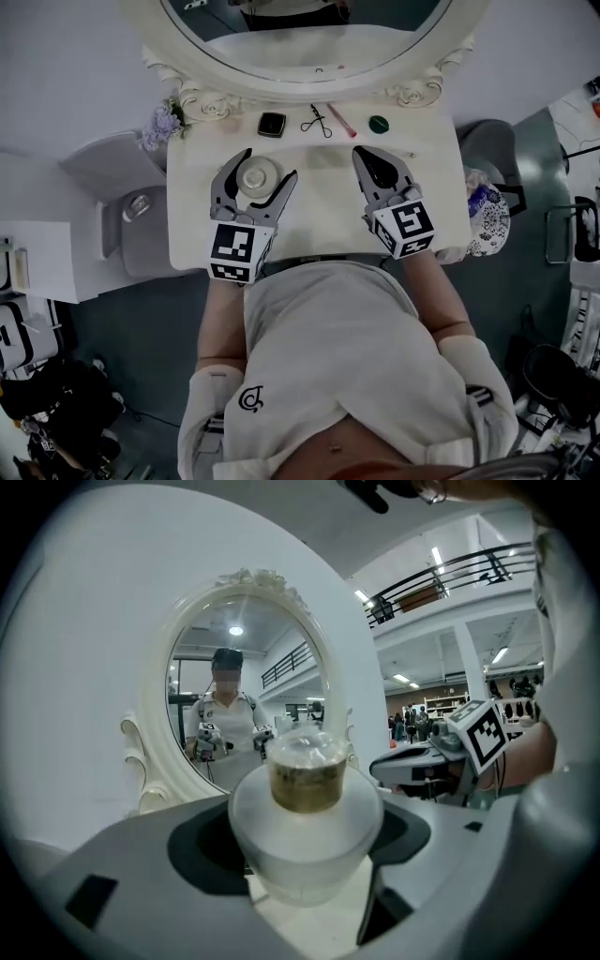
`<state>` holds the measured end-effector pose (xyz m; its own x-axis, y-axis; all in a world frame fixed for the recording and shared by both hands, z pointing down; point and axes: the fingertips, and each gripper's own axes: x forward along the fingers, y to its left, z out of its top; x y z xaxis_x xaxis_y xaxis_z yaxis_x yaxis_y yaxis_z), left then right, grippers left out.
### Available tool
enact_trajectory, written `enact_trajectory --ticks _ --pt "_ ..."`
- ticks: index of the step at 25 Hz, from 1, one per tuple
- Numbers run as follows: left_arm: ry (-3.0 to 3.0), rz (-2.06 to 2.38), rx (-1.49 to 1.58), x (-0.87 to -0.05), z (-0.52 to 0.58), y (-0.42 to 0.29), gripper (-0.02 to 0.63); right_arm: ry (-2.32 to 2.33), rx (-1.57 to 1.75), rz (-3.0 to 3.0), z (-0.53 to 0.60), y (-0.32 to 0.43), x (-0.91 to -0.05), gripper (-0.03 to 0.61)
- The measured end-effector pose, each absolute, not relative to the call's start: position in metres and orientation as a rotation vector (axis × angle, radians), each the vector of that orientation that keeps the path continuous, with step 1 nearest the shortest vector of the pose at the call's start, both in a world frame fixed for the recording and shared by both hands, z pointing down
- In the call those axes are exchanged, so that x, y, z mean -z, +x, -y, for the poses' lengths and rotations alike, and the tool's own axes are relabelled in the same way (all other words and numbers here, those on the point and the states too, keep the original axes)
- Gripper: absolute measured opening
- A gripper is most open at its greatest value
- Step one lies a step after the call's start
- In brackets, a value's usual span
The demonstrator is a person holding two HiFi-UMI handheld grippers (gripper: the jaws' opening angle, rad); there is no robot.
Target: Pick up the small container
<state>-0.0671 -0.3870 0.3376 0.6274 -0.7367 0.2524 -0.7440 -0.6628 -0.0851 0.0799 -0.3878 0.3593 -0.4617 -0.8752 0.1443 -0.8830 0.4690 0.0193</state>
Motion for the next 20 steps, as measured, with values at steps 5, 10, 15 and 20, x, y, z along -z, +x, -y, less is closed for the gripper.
enact_trajectory --ticks 5,10,15,20 --pt "2.807 1.298 -0.393 -0.328 0.387 -0.076 0.351 1.577 -0.066 2.590 0.384 0.078 -0.346 0.006" --pt "2.802 1.304 -0.352 -0.323 0.387 -0.080 0.351 1.592 -0.029 2.629 0.378 0.076 -0.337 0.006" --pt "2.818 1.304 -0.348 -0.318 0.388 -0.081 0.351 1.567 0.021 2.661 0.373 0.069 -0.329 0.005" --pt "2.829 1.281 -0.367 -0.321 0.383 -0.078 0.351 1.571 0.016 2.640 0.371 0.070 -0.333 0.005"
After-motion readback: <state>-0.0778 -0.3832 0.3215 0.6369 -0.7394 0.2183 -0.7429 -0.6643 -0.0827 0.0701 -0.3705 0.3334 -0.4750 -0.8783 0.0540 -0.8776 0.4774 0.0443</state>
